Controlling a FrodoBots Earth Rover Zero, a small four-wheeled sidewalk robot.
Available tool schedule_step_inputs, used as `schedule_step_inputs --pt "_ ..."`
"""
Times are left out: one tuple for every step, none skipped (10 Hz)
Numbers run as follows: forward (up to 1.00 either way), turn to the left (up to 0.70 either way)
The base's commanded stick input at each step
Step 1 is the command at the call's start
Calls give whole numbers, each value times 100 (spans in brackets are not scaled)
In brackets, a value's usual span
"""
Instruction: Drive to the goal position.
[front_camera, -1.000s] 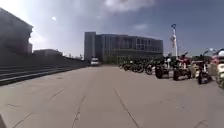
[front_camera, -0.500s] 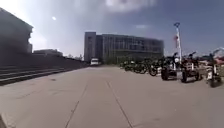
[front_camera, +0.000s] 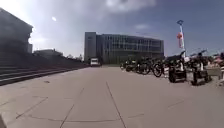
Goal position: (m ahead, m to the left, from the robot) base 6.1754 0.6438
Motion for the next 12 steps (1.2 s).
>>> schedule_step_inputs --pt "100 0" --pt "100 0" --pt "100 23" --pt "100 27" --pt "100 27" --pt "100 27" --pt "100 0" --pt "100 0" --pt "100 0" --pt "100 0" --pt "100 0" --pt "100 0"
